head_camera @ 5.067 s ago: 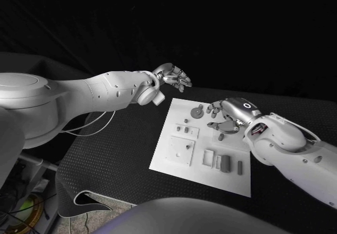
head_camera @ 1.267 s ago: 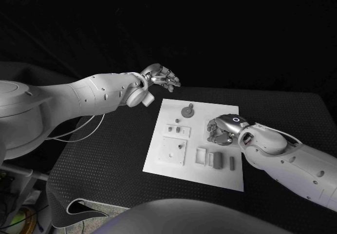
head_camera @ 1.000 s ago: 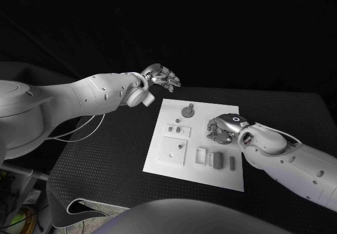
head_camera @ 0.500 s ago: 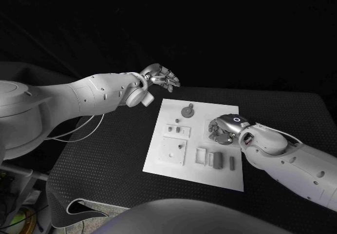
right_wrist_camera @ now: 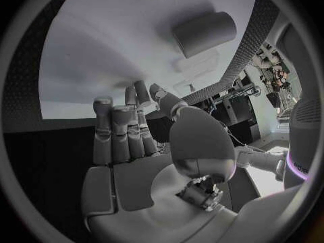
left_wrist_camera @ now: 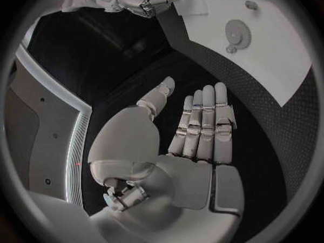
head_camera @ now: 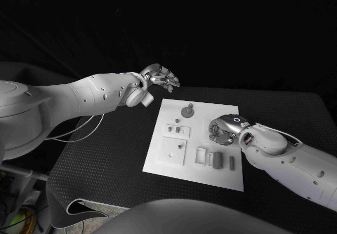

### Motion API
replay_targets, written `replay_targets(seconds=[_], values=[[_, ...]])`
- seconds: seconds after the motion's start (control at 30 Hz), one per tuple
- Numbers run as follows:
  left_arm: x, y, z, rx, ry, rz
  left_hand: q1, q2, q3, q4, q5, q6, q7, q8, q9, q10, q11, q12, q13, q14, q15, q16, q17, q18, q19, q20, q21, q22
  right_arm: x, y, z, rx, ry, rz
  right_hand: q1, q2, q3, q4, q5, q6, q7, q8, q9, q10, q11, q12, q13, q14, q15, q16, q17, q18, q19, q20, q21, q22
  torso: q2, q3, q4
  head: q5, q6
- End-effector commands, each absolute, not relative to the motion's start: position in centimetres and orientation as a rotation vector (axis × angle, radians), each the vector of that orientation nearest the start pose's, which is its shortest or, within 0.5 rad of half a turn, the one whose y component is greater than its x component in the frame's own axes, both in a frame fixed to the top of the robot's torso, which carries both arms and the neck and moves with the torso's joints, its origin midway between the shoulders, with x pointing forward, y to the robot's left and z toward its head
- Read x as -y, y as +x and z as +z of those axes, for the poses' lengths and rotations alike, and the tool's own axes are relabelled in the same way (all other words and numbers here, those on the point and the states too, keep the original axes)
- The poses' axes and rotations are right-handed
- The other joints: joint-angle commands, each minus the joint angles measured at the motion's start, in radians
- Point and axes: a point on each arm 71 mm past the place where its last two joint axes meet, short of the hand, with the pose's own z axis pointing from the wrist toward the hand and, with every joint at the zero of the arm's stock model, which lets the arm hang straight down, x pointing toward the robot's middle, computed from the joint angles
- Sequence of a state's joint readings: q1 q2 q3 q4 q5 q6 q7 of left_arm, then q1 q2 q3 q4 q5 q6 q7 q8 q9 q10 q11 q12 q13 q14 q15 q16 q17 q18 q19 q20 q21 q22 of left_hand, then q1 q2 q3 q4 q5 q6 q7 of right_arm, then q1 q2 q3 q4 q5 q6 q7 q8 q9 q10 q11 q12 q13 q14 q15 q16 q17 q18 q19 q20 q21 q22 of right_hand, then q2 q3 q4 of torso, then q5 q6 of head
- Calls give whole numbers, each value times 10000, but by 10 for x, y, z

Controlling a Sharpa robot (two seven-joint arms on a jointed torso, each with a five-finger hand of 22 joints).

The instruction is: Assemble the parts on the task board

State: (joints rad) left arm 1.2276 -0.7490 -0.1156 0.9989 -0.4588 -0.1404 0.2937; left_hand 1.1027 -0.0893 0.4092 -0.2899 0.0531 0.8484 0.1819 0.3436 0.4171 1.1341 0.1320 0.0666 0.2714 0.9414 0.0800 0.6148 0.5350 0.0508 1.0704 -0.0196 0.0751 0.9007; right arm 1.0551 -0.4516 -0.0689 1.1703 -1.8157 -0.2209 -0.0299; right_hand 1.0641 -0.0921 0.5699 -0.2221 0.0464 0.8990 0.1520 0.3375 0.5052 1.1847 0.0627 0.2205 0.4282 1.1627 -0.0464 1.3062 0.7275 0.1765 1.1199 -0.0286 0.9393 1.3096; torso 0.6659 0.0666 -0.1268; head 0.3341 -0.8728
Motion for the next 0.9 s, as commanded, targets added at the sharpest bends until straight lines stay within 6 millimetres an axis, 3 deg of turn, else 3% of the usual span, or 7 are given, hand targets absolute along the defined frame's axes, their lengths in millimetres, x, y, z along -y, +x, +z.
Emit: replay_targets(seconds=[0.03,0.13,0.3,0.9], values=[[-317,557,-215,-16333,-7270,-10469,-50,105,-53,25,-36,-74,-12,65,-11,-59,34,33,-12,98,1,-69,14,156,62,13,-46,-18,83,486,-288,-17345,-6291,5948,220,167,144,-18,21,33,9,-25,3,12,0,-4,30,-75,-16,-29,5,853,21,-37,5,111,1,1,4,-6,2],[-317,557,-215,-16346,-7261,-10492,-65,115,-54,27,-36,-75,-11,65,-12,-61,35,33,-15,98,2,-75,20,156,62,14,-46,-20,81,485,-287,-17242,-6292,6035,437,451,370,-45,22,112,-25,10,20,90,-29,36,61,-52,-42,-23,9,853,29,-44,8,116,3,2,6,-19,2],[-316,557,-215,-16343,-7255,-10497,-85,132,-55,30,-36,-77,-10,65,-13,-61,35,33,-19,100,2,-82,28,156,61,14,-46,-24,79,484,-286,-17111,-6347,6104,708,697,750,-88,21,317,-105,113,73,281,-98,130,122,23,-107,-10,12,853,75,-47,51,141,2,2,6,-32,2],[-316,557,-215,-16356,-7260,-10495,-104,148,-52,25,-36,-81,-10,65,-16,-61,34,34,-25,103,1,-93,40,157,61,12,-46,-30,80,482,-284,-16755,-6393,6011,904,778,1103,-243,21,632,-226,282,196,634,-246,279,229,214,-252,-15,1,853,231,-96,188,169,2,-6,9,-56,2]])
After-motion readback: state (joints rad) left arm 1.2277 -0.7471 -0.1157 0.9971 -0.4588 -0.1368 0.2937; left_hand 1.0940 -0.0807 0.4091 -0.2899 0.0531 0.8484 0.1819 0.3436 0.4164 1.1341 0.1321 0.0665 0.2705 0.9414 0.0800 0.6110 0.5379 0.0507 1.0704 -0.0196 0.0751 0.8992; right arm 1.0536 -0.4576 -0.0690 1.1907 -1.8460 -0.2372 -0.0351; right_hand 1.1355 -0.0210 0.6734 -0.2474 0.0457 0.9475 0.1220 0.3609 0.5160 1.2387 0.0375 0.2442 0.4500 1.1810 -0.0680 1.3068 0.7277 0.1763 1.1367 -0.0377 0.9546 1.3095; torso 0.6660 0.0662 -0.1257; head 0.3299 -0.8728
